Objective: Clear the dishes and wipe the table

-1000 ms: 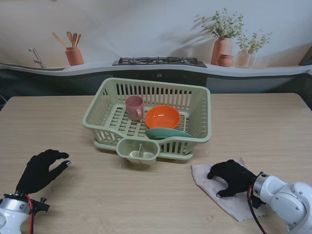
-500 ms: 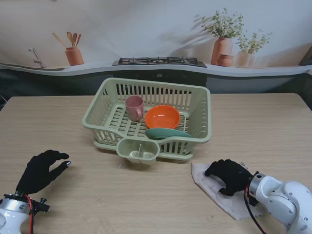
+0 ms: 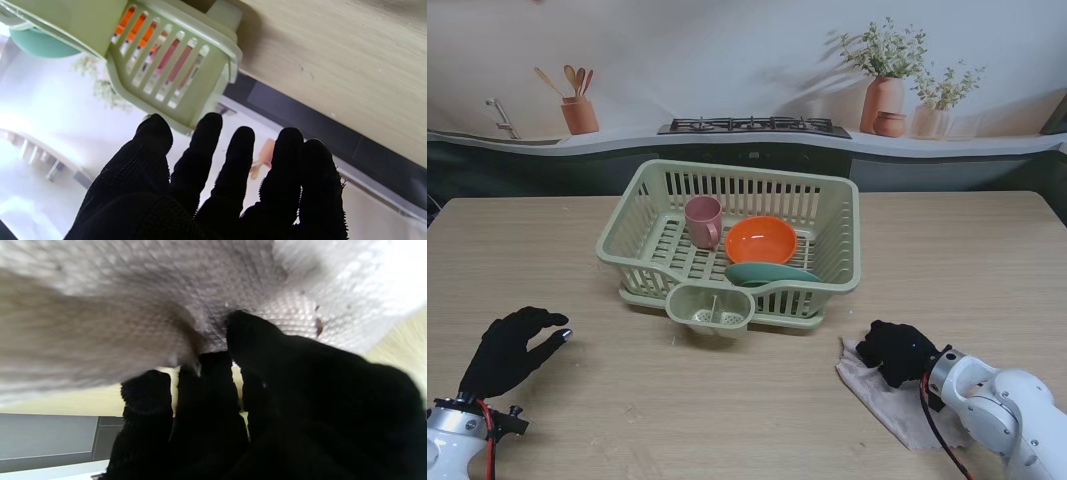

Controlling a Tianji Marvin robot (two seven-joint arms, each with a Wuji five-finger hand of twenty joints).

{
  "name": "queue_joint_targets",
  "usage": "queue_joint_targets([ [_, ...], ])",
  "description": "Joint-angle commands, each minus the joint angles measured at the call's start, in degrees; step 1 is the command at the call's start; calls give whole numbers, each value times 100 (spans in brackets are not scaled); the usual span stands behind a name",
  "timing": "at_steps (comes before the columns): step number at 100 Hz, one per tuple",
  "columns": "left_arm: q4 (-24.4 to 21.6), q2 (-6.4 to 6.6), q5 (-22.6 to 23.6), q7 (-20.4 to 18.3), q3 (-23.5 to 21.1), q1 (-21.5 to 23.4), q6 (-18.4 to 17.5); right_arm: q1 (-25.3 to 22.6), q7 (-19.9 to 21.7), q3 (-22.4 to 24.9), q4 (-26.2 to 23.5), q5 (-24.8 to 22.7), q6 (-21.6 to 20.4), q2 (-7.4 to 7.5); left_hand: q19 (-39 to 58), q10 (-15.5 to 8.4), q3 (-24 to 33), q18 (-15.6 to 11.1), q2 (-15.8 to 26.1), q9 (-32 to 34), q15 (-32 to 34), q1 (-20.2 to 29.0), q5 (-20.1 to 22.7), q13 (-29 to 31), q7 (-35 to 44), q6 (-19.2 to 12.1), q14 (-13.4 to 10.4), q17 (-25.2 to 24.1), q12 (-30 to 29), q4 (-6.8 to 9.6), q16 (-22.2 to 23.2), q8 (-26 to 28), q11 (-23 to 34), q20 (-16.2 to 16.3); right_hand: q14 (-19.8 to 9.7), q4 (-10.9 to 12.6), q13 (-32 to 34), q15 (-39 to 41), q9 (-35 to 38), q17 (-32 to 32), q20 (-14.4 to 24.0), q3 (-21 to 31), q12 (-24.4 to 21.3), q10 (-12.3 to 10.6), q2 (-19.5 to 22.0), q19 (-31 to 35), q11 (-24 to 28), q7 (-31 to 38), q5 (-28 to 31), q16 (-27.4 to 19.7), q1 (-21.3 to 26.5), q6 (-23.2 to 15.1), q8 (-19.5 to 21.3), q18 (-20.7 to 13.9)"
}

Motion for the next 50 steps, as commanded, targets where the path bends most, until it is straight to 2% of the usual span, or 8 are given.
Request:
queue_joint_targets([
  [1, -22, -39, -24, -63, -8, 28, -27, -206, 183, -68, 534, -275, 118, 49, 139, 166, -131, 100, 256, 107, 10, -1, 217, -8, -75, 54, 171, -71, -84, 182, 5, 68, -28, 114, 88, -185, 1522, 1310, 24, 207, 76, 211, -76, 262, 94, 414, -114, -1325, 570, 164, 287, -75, -801, 69],
  [7, -20, -40, -29, -62, -9, 28, -35, -160, 58, -74, 601, -385, 222, 53, 137, 166, -138, 97, 262, 102, 9, 1, 204, -11, -81, 55, 162, -76, -87, 183, 4, 68, -34, 113, 93, -184, 1558, 1277, 35, 290, 54, 184, -53, 272, 197, 395, -137, -1375, 753, 201, 277, -97, -812, 100],
  [17, -19, -40, -42, -68, -10, 28, -45, -49, -236, -110, 771, -530, 460, 52, 135, 152, -153, 87, 274, 102, 4, 0, 212, -13, -80, 43, 159, -83, -89, 184, 3, 70, -40, 110, 163, -158, 1670, 1147, 107, 460, 5, 117, -19, 280, 337, 380, -215, -1395, 930, 348, 244, -170, -591, 176],
  [25, -19, -40, -43, -71, -9, 28, -46, 51, -482, -153, 911, -606, 660, 47, 134, 162, -168, 81, 274, 100, -3, 3, 203, -19, -86, 50, 167, -87, -92, 184, 1, 70, -45, 108, 248, -142, 1856, 964, 387, 657, -51, 122, -76, 285, 354, 366, -519, -1393, 1042, 419, 208, -236, -483, 264],
  [34, -13, -40, -36, -62, -6, 24, -44, 178, -663, -219, 1049, -603, 901, 32, 132, 160, -185, 81, 284, 98, -1, 4, 198, -13, -89, 55, 160, -93, -94, 185, 2, 71, -49, 105, 361, -139, 2144, 663, 779, 868, -114, 163, -112, 284, 324, 337, -977, -1408, 1098, 527, 201, -233, -434, 409],
  [50, -21, -41, -44, -66, -3, 33, -36, 500, -924, -430, 1298, -515, 1354, -5, 131, 156, -210, 77, 294, 94, -7, 16, 201, -24, -91, 53, 157, -99, -94, 187, 1, 72, -50, 101, 422, -130, 2242, 570, 927, 920, -123, 221, -121, 354, 294, 327, -1118, -1397, 1132, 555, 203, -196, -404, 464],
])
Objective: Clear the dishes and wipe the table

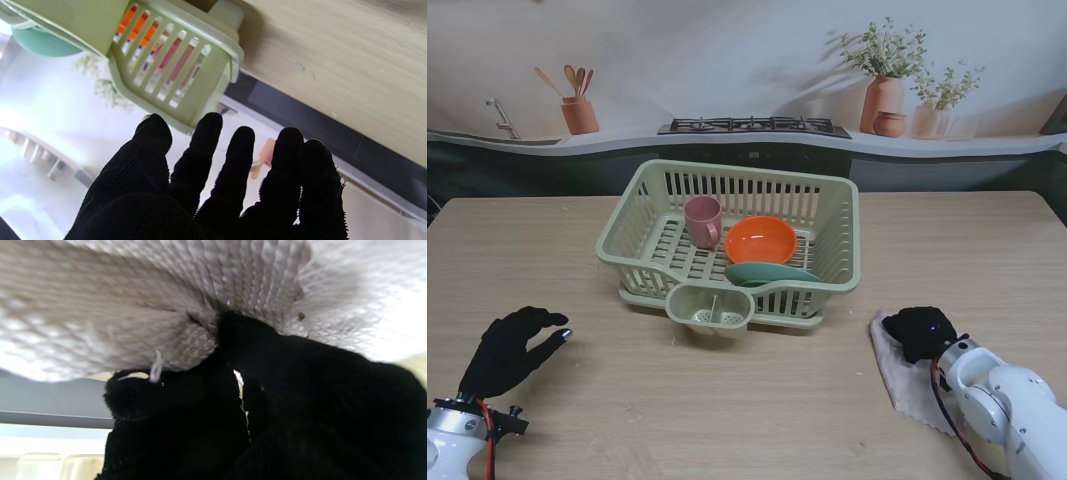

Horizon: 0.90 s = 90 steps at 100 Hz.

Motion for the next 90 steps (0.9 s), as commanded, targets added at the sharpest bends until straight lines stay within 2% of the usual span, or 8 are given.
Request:
queue_joint_targets([
  [1, -26, -36, -20, -65, 3, 33, -3, 2, 174, -159, 461, -4, 83, -46, 130, 156, -136, 75, 276, 94, -9, 20, 201, -26, -90, 54, 156, -77, -79, 136, 2, 50, -50, 100, 186, -136, 414, 126, 106, 21, -54, -235, -148, 327, 452, 218, -429, -1713, 986, 116, 210, -150, -407, -118],
  [31, -16, -48, 14, 12, -8, 57, -42, 1108, 49, -1141, 1157, 387, 710, -88, 133, 161, -180, 77, 284, 101, -7, 43, 209, -15, -90, 52, 160, -75, -82, 142, 4, 52, -53, 95, 190, -147, 399, 37, 80, -85, -72, -172, -44, 385, 447, 86, -459, -1752, 984, 78, 204, -74, -387, 6],
  [47, -19, -47, 12, 7, -5, 61, -32, 1340, 126, -1409, 1301, 519, 836, -94, 130, 155, -195, 80, 298, 98, -13, 59, 207, -24, -90, 59, 162, -83, -81, 146, 3, 54, -53, 93, 189, -144, 397, 37, 65, -100, -68, -158, -26, 405, 459, 62, -447, -1756, 979, 56, 201, -61, -375, 24],
  [62, -21, -42, 24, -5, 13, 54, 19, 909, 458, -1045, 915, 479, 630, -79, 131, 163, -205, 77, 297, 104, -13, 71, 201, -27, -94, 64, 161, -83, -80, 148, 4, 53, -49, 91, 196, -142, 382, 54, 42, -140, -62, -140, 2, 432, 472, 32, -422, -1758, 967, 42, 203, -45, -356, 66],
  [90, -31, -43, -38, -46, 7, 63, -4, -331, 839, 178, -7, 315, -216, -73, 130, 160, -229, 65, 299, 105, -14, 77, 209, -26, -91, 57, 160, -88, -81, 150, 4, 54, -51, 87, 191, -149, 362, 84, 3, -149, -45, -136, 32, 453, 499, 29, -391, -1763, 944, 27, 201, -19, -322, 100],
])
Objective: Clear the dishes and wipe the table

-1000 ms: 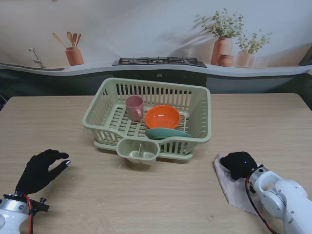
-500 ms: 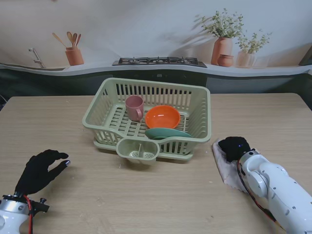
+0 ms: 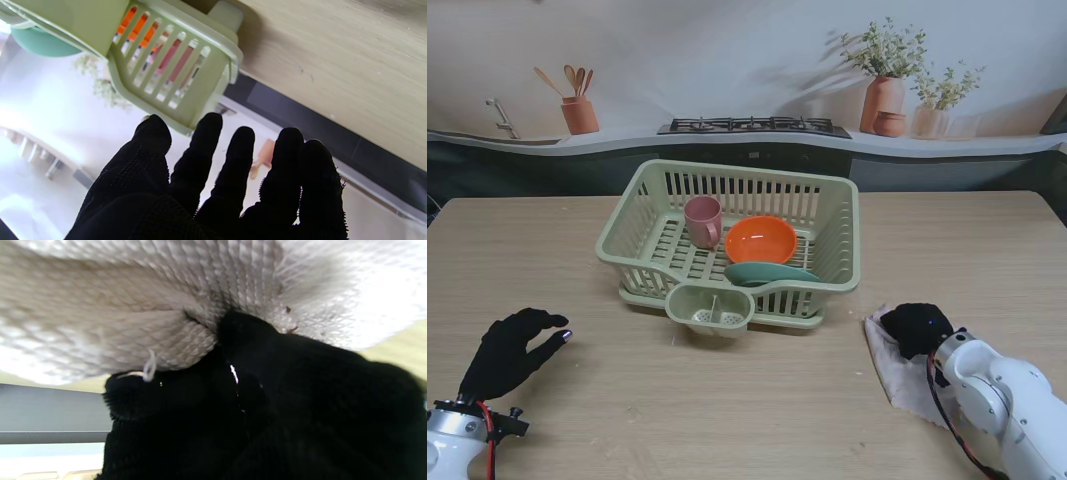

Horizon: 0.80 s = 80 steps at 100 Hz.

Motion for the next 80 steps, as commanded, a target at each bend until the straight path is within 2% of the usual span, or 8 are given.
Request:
queue_joint_targets([
  [1, -31, -30, -21, -56, -1, 36, -21, -381, 226, 37, 164, -78, -72, 51, 130, 157, -172, 65, 242, 105, -14, 76, 211, -26, -90, 56, 159, -67, -75, 150, 6, 52, -42, 87, 85, -145, 349, 174, -55, -68, -17, 87, 57, 329, 473, 48, 41, -781, 659, 10, 120, -397, -393, -52],
  [19, -26, -41, -8, 0, -11, 54, -61, -806, 332, 487, -143, -75, -262, 28, 131, 166, -178, 68, 248, 112, -11, 83, 211, -21, -89, 54, 153, -66, -74, 153, 8, 53, -39, 85, 74, -147, 322, 191, -89, -95, -16, 80, 66, 322, 495, 32, 70, -785, 652, -1, 119, -394, -378, -65],
  [36, -27, -42, -6, 4, -15, 67, -70, -667, 232, 331, 26, -79, -140, 30, 132, 159, -185, 72, 241, 108, -10, 87, 216, -18, -86, 53, 157, -65, -73, 153, 9, 55, -38, 85, 58, -147, 318, 203, -99, -99, -12, 74, 60, 318, 500, 29, 88, -786, 640, -13, 121, -402, -365, -68],
  [57, -26, -48, -1, 30, -24, 84, -94, 60, 19, -376, 562, 93, 382, 19, 134, 156, -193, 73, 247, 118, -5, 85, 220, -12, -83, 45, 161, -61, -71, 154, 11, 57, -33, 85, 64, -145, 315, 219, -106, -102, -9, 78, 50, 323, 499, 33, 104, -789, 639, -24, 125, -403, -355, -74],
  [80, -27, -52, 3, 51, -26, 89, -99, 1203, -203, -1419, 1322, 363, 804, 2, 131, 162, -198, 76, 252, 111, -7, 92, 211, -15, -88, 55, 159, -67, -72, 155, 11, 56, -36, 83, 50, -146, 305, 232, -120, -105, -7, 72, 46, 309, 506, 36, 120, -790, 631, -35, 123, -408, -343, -79],
])
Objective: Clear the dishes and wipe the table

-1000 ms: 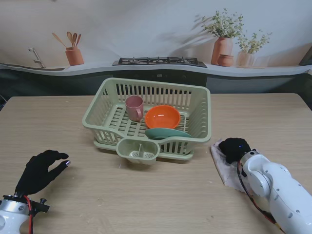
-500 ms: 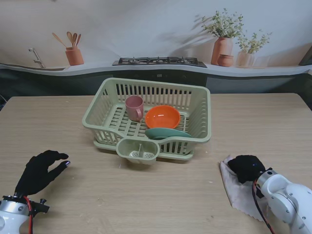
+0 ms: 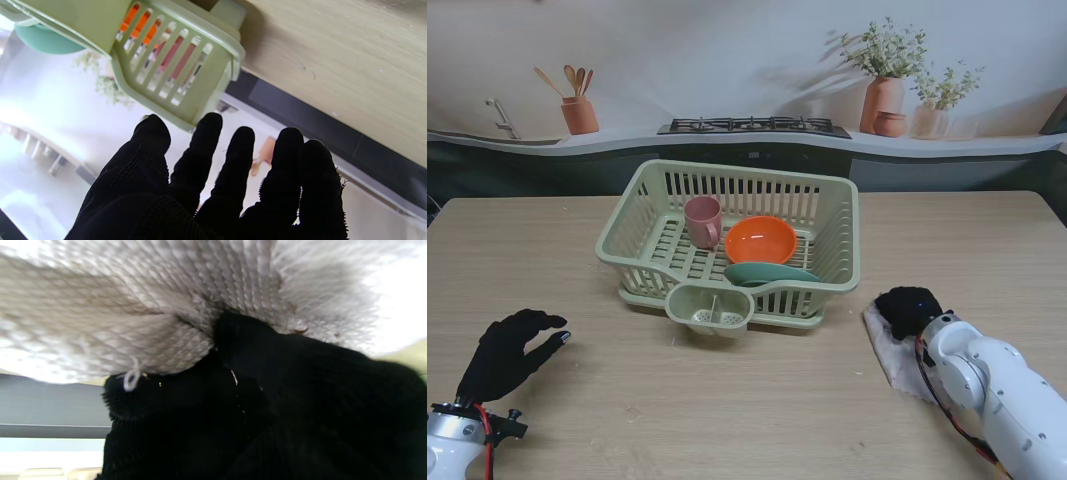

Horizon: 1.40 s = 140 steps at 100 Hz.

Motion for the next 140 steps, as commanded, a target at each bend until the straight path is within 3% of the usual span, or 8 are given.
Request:
queue_joint_targets([
  [1, -26, -38, -7, -62, -4, 34, -13, 86, 170, -259, 408, 27, 62, -154, 132, 164, -121, 76, 258, 106, -8, 96, 206, -17, -89, 66, 155, -57, -72, 156, 10, 55, -37, 83, -7, -148, 304, 206, -147, -79, -7, -312, -180, 232, 747, 40, -232, -1290, 635, -28, 164, -464, -712, -150],
  [19, -29, -45, 5, -24, 1, 34, 3, 755, 0, -973, 880, 220, 329, -184, 132, 159, -128, 70, 250, 107, -6, 99, 213, -11, -86, 53, 161, -57, -73, 156, 11, 57, -38, 83, -13, -148, 289, 208, -153, -85, -8, -312, -180, 231, 749, 37, -220, -1288, 629, -37, 162, -475, -702, -154],
  [34, -25, -51, 23, 21, 2, 38, 18, 782, 28, -1018, 898, 188, 329, -167, 131, 157, -134, 66, 255, 105, -8, 98, 209, -20, -88, 56, 158, -60, -73, 156, 12, 56, -38, 82, -23, -147, 281, 214, -164, -90, -8, -315, -184, 232, 754, 33, -206, -1275, 614, -42, 166, -497, -681, -162],
  [51, -38, -54, 38, 42, 6, 52, 51, 182, 135, -452, 523, 46, 120, -142, 132, 164, -144, 62, 259, 107, -5, 98, 211, -19, -88, 64, 160, -60, -72, 155, 13, 55, -37, 81, -7, -146, 278, 223, -166, -116, -8, -309, -189, 252, 748, 25, -197, -1276, 613, -45, 168, -495, -675, -160],
  [84, -93, -48, -35, -53, -12, 99, 25, -1335, 345, 1090, -525, -274, -840, -124, 133, 161, -156, 58, 262, 112, -9, 103, 215, -20, -85, 50, 163, -59, -73, 158, 10, 57, -37, 80, -19, -151, 261, 239, -190, -132, 0, -311, -191, 253, 768, 26, -168, -1259, 596, -57, 166, -473, -651, -155],
  [101, -86, -66, -144, -43, -31, 123, -69, -1712, 326, 1449, -743, -376, -1008, -132, 134, 149, -162, 59, 259, 116, -4, 104, 219, -9, -81, 42, 155, -56, -72, 158, 12, 60, -34, 80, -25, -151, 251, 251, -206, -146, 0, -315, -194, 244, 780, 24, -147, -1259, 588, -62, 167, -472, -648, -164],
  [117, -128, -72, -329, -137, -45, 162, -128, -1517, 176, 1270, -551, -379, -899, -132, 136, 142, -160, 54, 265, 116, 1, 105, 210, 2, -82, 29, 136, -53, -73, 159, 14, 63, -36, 80, -42, -152, 251, 256, -215, -140, -2, -327, -203, 242, 793, 26, -137, -1256, 578, -68, 164, -480, -643, -173],
  [140, -267, -68, -726, -390, -49, 251, -117, -649, -16, 454, 85, -156, -387, -144, 140, 134, -161, 45, 256, 115, -9, 101, 209, 0, -80, 33, 132, -46, -75, 159, 10, 68, -43, 81, -60, -151, 255, 260, -211, -133, -9, -343, -216, 231, 798, 23, -121, -1247, 562, -77, 160, -504, -636, -186],
])
